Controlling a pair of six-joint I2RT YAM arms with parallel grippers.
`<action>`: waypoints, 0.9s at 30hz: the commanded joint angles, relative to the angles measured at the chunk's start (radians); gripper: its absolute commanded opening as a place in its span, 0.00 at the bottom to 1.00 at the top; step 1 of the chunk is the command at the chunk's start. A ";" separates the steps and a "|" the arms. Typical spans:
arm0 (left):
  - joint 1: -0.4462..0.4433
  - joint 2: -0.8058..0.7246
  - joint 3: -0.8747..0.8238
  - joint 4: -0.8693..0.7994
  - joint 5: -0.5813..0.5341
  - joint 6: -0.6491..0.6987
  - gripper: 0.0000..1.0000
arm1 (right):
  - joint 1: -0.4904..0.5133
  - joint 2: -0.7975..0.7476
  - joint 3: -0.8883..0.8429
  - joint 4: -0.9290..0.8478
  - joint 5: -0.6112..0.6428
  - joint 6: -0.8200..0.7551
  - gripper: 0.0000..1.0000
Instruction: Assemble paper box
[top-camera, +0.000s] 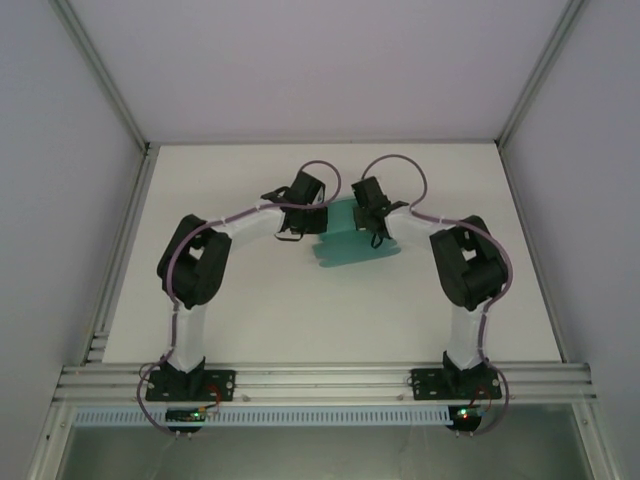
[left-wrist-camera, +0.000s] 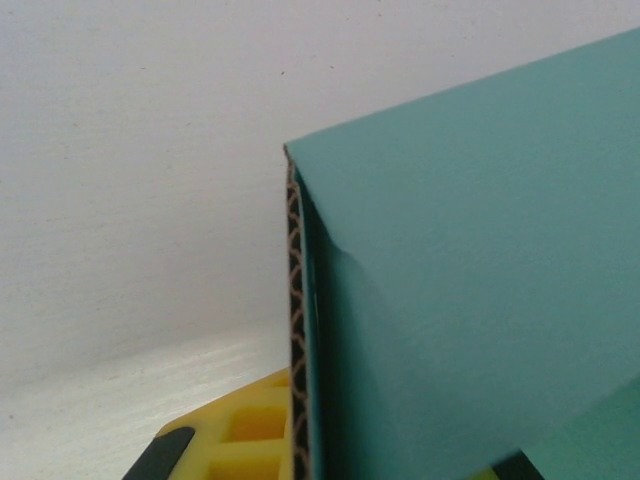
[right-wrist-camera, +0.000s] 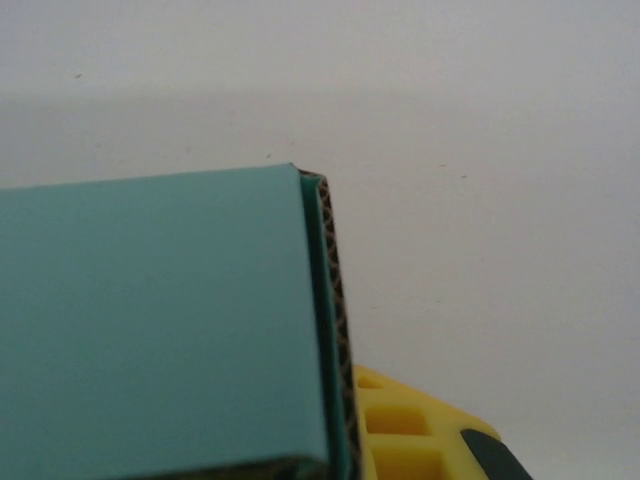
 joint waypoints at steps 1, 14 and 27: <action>0.034 -0.058 0.033 -0.094 -0.055 -0.032 0.00 | -0.020 0.106 0.082 -0.296 0.505 0.196 0.00; 0.032 -0.060 0.038 -0.108 -0.048 -0.032 0.00 | -0.039 0.096 0.038 -0.130 0.278 0.165 0.01; 0.030 -0.056 0.023 -0.051 -0.074 0.101 0.00 | -0.133 -0.375 -0.242 0.228 -0.502 -0.008 0.99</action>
